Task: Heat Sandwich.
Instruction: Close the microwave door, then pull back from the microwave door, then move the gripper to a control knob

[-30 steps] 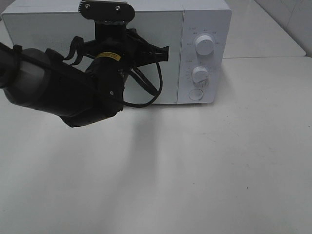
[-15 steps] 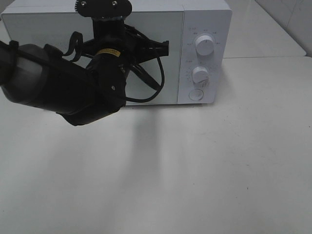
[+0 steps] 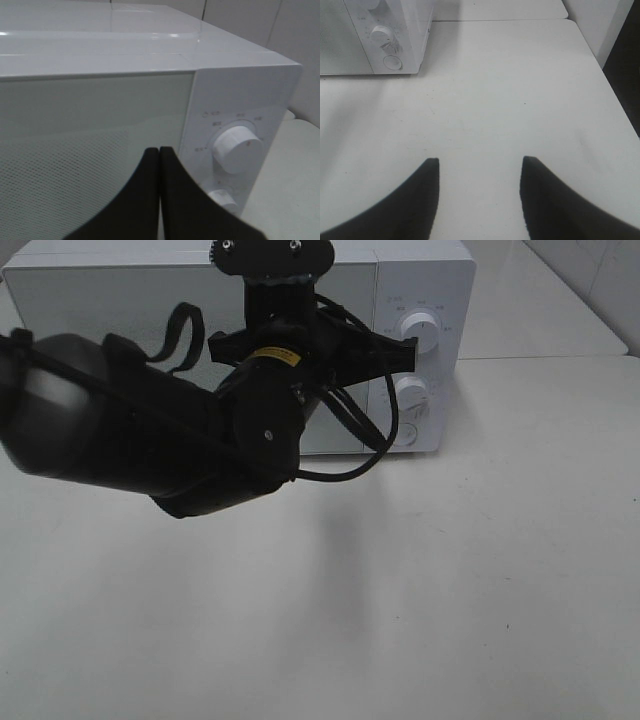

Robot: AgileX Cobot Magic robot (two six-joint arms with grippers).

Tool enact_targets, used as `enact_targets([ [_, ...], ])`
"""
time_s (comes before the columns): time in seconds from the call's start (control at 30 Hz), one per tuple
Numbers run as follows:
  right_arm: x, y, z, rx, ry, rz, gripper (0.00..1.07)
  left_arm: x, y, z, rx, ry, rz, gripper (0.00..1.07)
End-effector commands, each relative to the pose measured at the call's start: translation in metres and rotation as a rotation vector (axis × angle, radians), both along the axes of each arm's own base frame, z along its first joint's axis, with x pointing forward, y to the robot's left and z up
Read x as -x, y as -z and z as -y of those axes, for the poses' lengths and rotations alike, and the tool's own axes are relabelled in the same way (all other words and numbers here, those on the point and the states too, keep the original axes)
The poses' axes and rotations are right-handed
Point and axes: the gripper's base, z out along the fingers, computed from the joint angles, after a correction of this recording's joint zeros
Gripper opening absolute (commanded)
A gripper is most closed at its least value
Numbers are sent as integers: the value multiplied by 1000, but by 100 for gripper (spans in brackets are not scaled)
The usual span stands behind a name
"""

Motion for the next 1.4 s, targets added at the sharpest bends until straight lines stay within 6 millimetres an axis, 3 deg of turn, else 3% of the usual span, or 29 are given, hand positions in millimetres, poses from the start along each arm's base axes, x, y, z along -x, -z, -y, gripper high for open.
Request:
enact_targets([
  [0.03, 4, 0, 1, 6, 10, 32, 51, 7, -16, 5, 13, 75, -31, 0],
  [0.13, 4, 0, 1, 6, 10, 32, 51, 18, -29, 11, -119, 314, -79, 0],
  [0.3, 4, 0, 1, 6, 10, 32, 51, 36, -45, 6, -319, 549, -143, 0],
  [0.47, 4, 0, 1, 6, 9, 32, 51, 48, -55, -11, -468, 652, -251, 0],
  [0.73, 4, 0, 1, 7, 9, 32, 51, 54, -72, -46, -555, 687, -416, 0],
  [0.8, 4, 0, 1, 7, 9, 32, 51, 52, -83, -63, -550, 665, -458, 0],
  [0.9, 4, 0, 1, 7, 9, 32, 51, 52, -89, -74, -544, 648, -487, 0],
  [0.93, 4, 0, 1, 7, 9, 32, 51, 50, -96, -87, -541, 628, -511, 2],
  [0.97, 4, 0, 1, 7, 9, 32, 51, 49, -98, -93, -538, 618, -521, 9],
  [1.07, 4, 0, 1, 7, 9, 32, 51, 46, -104, -106, -514, 579, -549, 19],
  [1.1, 4, 0, 1, 7, 9, 32, 51, 44, -110, -121, -491, 536, -580, 31],
  [1.17, 4, 0, 1, 7, 9, 32, 51, 43, -113, -127, -482, 518, -591, 37],
  [1.23, 4, 0, 1, 7, 9, 32, 51, 41, -116, -141, -460, 474, -627, 52],
  [1.27, 4, 0, 1, 7, 9, 32, 51, 38, -119, -158, -433, 415, -677, 62],
  [1.4, 4, 0, 1, 7, 9, 32, 51, 33, -120, -183, -398, 319, -760, 68],
])
